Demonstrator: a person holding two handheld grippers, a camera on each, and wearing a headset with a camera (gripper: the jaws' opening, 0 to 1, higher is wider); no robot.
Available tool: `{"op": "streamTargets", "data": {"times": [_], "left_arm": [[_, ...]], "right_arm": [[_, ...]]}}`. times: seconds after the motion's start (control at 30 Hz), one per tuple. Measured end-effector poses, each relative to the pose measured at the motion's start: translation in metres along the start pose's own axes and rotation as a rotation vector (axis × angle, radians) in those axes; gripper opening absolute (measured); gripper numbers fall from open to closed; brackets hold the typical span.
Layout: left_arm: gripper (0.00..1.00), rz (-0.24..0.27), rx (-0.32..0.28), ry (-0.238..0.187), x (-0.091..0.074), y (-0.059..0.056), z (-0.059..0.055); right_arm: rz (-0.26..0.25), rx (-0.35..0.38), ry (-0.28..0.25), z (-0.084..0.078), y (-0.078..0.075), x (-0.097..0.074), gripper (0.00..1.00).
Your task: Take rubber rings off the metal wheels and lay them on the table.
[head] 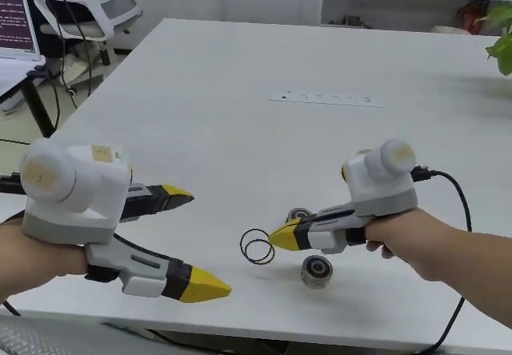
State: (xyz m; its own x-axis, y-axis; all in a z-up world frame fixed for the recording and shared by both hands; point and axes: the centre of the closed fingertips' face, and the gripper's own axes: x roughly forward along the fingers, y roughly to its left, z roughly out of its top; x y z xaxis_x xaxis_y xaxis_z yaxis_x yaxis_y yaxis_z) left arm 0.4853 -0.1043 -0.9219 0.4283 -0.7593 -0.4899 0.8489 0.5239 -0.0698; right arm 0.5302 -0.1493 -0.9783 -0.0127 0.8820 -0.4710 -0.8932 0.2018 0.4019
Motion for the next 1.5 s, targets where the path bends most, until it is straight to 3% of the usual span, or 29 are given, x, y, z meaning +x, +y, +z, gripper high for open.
{"op": "streamTargets", "data": {"times": [0.2,0.37,0.6,0.93,1.5], "left_arm": [[0.93,0.01,-0.007,-0.002,-0.004,0.002,-0.003],[0.93,0.017,-0.014,0.005,-0.006,0.004,-0.006],[0.93,0.017,-0.017,0.011,-0.006,0.004,-0.009],[0.92,0.013,-0.013,0.015,-0.003,0.006,-0.006],[0.91,0.016,0.003,0.016,0.017,0.026,0.012]], "right_arm": [[-0.03,0.003,0.036,-0.008,-0.005,0.008,0.0],[-0.094,0.01,0.073,-0.015,-0.016,0.011,0.0],[-0.116,0.0,0.081,-0.018,-0.021,0.011,0.0],[-0.138,-0.013,0.055,-0.013,-0.025,0.004,0.16],[-0.184,0.009,-0.063,0.011,-0.041,-0.031,0.23]]}}
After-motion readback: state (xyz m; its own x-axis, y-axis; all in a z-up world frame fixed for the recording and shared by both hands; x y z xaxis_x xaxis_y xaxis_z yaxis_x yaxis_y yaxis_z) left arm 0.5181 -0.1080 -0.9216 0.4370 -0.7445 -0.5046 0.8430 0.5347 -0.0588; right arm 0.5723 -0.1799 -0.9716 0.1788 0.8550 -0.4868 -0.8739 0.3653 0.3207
